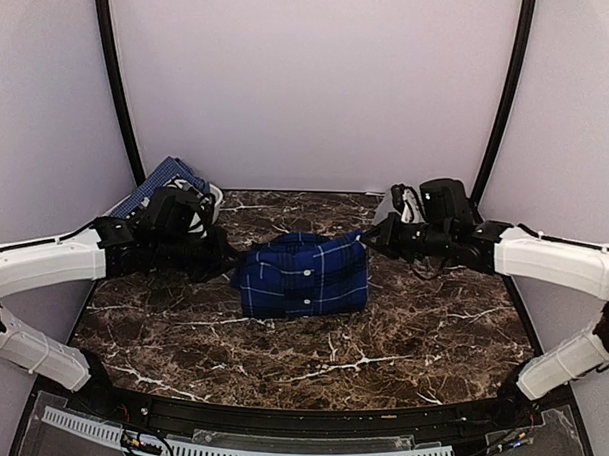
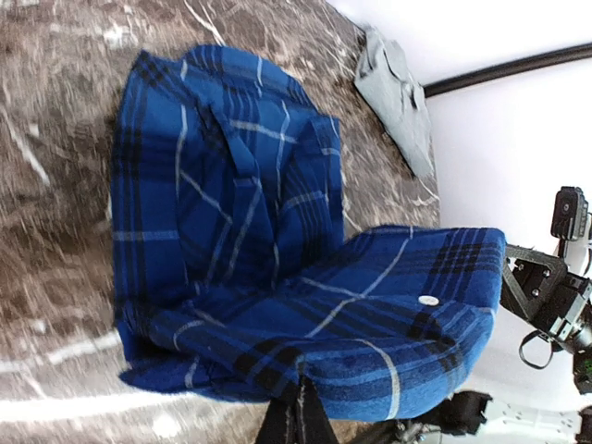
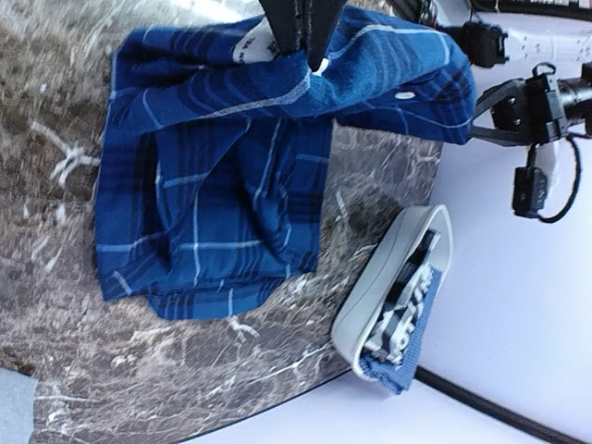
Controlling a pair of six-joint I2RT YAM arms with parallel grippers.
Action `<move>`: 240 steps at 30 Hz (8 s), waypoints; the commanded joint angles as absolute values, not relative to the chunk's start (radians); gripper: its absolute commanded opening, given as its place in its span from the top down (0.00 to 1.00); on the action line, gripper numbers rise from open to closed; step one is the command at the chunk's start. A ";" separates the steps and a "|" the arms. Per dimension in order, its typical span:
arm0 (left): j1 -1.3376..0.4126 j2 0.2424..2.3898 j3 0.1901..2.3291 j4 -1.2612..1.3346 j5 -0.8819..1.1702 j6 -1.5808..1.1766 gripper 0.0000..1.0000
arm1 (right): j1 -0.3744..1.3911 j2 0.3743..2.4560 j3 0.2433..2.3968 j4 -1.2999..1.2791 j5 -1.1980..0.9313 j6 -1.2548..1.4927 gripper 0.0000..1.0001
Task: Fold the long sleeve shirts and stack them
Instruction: Fold the 2/3-rectangle-folded shirt at the center of the board, then smooth out the square-folded shirt at the center of the board, then pick up the square-folded shirt from the center of the board, then turn over the square-folded shirt at the center of the board.
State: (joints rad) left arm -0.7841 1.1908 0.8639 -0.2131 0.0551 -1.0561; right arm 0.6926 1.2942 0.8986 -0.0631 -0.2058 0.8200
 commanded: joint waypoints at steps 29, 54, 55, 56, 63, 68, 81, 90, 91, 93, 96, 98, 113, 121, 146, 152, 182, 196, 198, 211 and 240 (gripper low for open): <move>-0.595 1.806 0.904 0.205 0.275 -0.947 1.00 | 0.552 1.918 0.954 0.273 -0.487 0.791 1.00; -0.626 1.424 0.777 0.076 0.190 -0.896 0.38 | 0.610 1.435 0.710 0.090 -0.242 0.698 0.55; -0.628 1.407 0.781 0.055 0.191 -0.878 0.38 | 0.619 1.429 0.721 0.081 -0.242 0.686 0.56; -0.630 1.402 0.790 0.043 0.190 -0.871 0.39 | 0.633 1.428 0.734 0.069 -0.240 0.676 0.57; -0.705 1.405 0.812 0.008 0.256 -0.827 0.70 | 0.762 1.521 0.853 -0.022 -0.230 0.603 0.79; -0.767 1.523 0.859 0.036 0.299 -0.817 0.83 | 0.784 1.613 0.906 -0.044 -0.211 0.582 0.80; -0.678 1.842 1.045 -0.068 0.207 -0.747 0.90 | 0.635 1.797 0.937 0.047 -0.342 0.604 0.76; -0.629 1.850 1.009 -0.096 0.176 -0.735 0.90 | 0.550 1.781 0.887 0.083 -0.380 0.647 0.70; -0.626 1.842 1.006 -0.096 0.176 -0.735 0.90 | 0.548 1.769 0.891 0.070 -0.369 0.640 0.70; -0.621 1.827 1.006 -0.101 0.174 -0.728 0.89 | 0.549 1.737 0.898 0.041 -0.351 0.628 0.69; -0.620 1.807 1.029 -0.123 0.159 -0.710 0.84 | 0.554 1.677 0.911 -0.020 -0.301 0.607 0.69; -0.618 1.794 1.048 -0.144 0.150 -0.698 0.83 | 0.564 1.629 0.913 -0.063 -0.260 0.597 0.68; -0.588 1.686 1.100 -0.201 0.153 -0.679 0.77 | 0.841 1.517 0.837 -0.086 -0.224 0.651 0.63; -0.577 1.596 1.045 -0.272 0.160 -0.657 0.62 | 0.914 1.522 0.672 -0.005 -0.259 0.728 0.63; -0.589 1.385 0.712 -0.254 0.370 -0.652 0.26 | 0.942 1.469 0.846 -0.128 -0.123 0.713 0.62; -0.615 1.395 0.674 -0.185 0.416 -0.686 0.26 | 0.958 1.568 0.949 -0.113 -0.135 0.686 0.63; -0.770 1.619 0.591 -0.057 0.392 -0.996 0.47 | 0.908 1.746 0.955 -0.072 -0.124 0.677 0.64; -0.772 1.650 0.547 0.077 0.402 -1.083 0.78 | 0.909 1.731 0.960 -0.075 -0.129 0.674 0.65; -0.771 1.644 0.555 0.063 0.387 -1.081 0.87 | 0.909 1.723 0.959 -0.077 -0.127 0.674 0.65; -0.716 1.442 0.701 -0.306 0.132 -0.921 1.00 | 0.909 1.628 0.973 -0.154 -0.100 0.652 0.64; -0.495 1.324 1.154 -0.812 0.208 -0.372 1.00 | 1.004 2.100 1.404 -0.220 -0.094 0.608 0.89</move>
State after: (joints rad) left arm -0.5018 1.3682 1.0515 -0.7261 0.1806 -0.4458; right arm 0.9630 2.0342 1.3025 -0.2165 -0.0780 0.6197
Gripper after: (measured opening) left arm 0.028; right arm 0.110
